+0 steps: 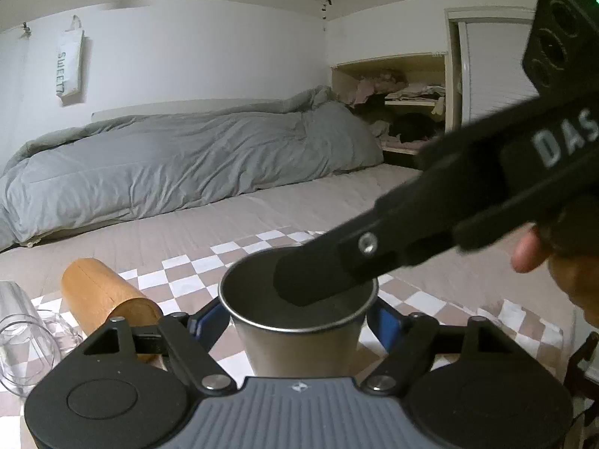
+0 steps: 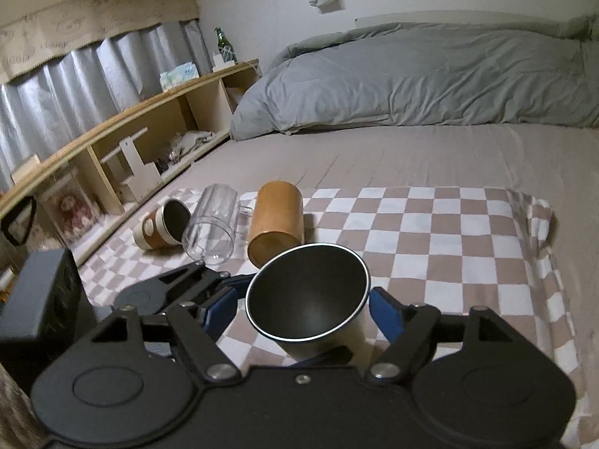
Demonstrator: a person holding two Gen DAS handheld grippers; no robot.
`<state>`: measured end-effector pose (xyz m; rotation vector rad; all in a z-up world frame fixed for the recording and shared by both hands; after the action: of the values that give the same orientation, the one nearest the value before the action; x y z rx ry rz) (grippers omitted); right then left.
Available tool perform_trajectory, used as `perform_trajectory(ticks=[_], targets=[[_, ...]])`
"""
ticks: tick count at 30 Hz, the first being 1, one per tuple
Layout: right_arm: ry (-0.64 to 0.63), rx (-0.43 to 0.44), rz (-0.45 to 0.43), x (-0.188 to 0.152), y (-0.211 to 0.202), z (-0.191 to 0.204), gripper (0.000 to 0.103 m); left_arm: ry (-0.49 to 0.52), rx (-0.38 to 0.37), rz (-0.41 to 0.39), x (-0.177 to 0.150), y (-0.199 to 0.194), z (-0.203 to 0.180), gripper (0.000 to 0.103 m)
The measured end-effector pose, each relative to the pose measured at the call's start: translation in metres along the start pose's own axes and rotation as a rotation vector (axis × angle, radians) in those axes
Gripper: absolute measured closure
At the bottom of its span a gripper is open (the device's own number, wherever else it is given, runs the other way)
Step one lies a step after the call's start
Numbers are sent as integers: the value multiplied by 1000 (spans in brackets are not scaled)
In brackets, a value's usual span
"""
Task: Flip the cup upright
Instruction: 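Grasp the cup body with the left gripper while the right gripper rotates it upright, then carry the upright cup with the left gripper and lower it onto the cloth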
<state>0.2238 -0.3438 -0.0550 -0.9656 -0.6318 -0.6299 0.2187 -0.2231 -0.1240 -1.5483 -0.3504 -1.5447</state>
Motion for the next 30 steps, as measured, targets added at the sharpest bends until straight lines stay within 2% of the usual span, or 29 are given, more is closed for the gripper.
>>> perform_trajectory(ticks=[6,14,21,30], targets=[[46,-6,-40,1,-12,-3,24,13,1,12,1,-5,6,26],[119,-22,-82,-6,-28,-8,24,-37,72,56,1,-43,45,27],[168,-36,-86,-16,-23,0,24,-64,201,72,-17,-91,103,27],[176,-40,-74,-16,-4,25,24,-180,394,95,-54,-153,177,27]])
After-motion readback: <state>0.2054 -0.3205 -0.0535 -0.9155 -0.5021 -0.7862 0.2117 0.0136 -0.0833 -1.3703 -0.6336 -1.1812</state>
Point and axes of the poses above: each gripper's, at about its wrist camera, not at the fingertips, and y roughly the way its jaws point, z to its left, x to its top, the point moved 1 cm from there along y, roughly the way its jaws point, and after that the axes turned 9 degrees about y, right-handed, at the moved point
